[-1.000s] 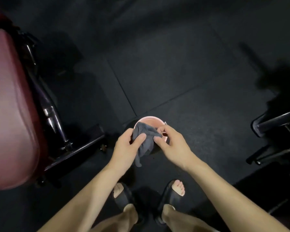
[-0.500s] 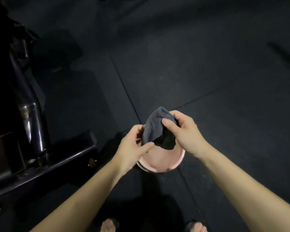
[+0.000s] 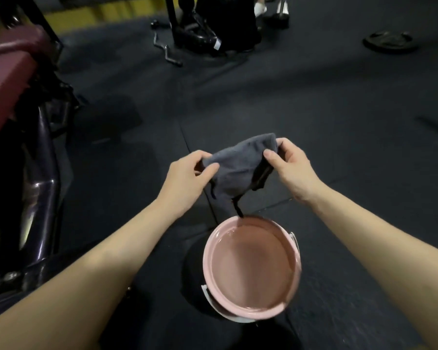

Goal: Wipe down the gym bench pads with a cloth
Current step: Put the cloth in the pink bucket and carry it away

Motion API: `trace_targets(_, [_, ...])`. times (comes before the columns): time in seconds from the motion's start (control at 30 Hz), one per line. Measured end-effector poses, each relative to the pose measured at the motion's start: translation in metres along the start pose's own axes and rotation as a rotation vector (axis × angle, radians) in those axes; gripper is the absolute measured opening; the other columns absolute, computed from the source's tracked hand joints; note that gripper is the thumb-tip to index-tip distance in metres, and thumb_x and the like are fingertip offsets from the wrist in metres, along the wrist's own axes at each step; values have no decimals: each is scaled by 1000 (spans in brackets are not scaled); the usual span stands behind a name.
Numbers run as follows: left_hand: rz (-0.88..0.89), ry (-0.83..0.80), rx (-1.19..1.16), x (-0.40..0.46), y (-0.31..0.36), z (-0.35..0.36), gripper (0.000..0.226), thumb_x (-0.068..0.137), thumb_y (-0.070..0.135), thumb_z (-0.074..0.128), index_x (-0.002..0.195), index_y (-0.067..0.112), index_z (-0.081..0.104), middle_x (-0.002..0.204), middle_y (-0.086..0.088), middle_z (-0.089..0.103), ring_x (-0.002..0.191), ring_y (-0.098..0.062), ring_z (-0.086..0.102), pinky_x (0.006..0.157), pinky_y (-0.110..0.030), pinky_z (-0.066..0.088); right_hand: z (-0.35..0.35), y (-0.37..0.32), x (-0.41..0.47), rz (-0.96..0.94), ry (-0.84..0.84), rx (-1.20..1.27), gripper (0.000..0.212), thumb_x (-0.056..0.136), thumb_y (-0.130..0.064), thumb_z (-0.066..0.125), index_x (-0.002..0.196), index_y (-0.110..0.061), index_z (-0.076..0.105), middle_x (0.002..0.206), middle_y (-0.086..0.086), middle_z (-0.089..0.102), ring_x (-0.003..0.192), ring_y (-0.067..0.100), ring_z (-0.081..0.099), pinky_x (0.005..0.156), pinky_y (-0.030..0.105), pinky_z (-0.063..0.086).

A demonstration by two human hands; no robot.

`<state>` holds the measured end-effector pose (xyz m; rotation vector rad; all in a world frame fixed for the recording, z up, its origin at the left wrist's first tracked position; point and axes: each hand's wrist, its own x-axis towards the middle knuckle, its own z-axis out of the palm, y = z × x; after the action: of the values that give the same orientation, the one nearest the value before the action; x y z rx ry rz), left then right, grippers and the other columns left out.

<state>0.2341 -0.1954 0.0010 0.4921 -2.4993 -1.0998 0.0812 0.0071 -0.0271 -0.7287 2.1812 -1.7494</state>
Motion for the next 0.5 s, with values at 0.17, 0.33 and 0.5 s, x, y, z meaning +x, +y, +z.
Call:
trace_targets(0.17, [162,-134,183,-14,-26,2,7,97,27,66,104,27,65,96,14,66,86,-3,59,79,-22,47,-8,32,-13,-18,-192,-218,10,96,-8,66,104,-14,67,98,0,73,90,5,61,87,28,49])
trace_targets(0.33, [23,-576,285,-43,-48,24,11,99,36,61,90,32,55,73,10,65,65,-6,58,66,-33,49,-13,68,-35,194,-480,-416,5,98,-18,68,102,-17,69,101,-2,76,96,10,66,97,40,53])
trace_targets(0.5, [6,-581,190,-44,-40,20,10,97,31,64,88,31,61,71,17,67,61,-5,56,59,-19,43,-21,64,-31,231,-521,-401,10,96,-31,71,102,-22,71,102,-6,77,106,20,70,100,46,53])
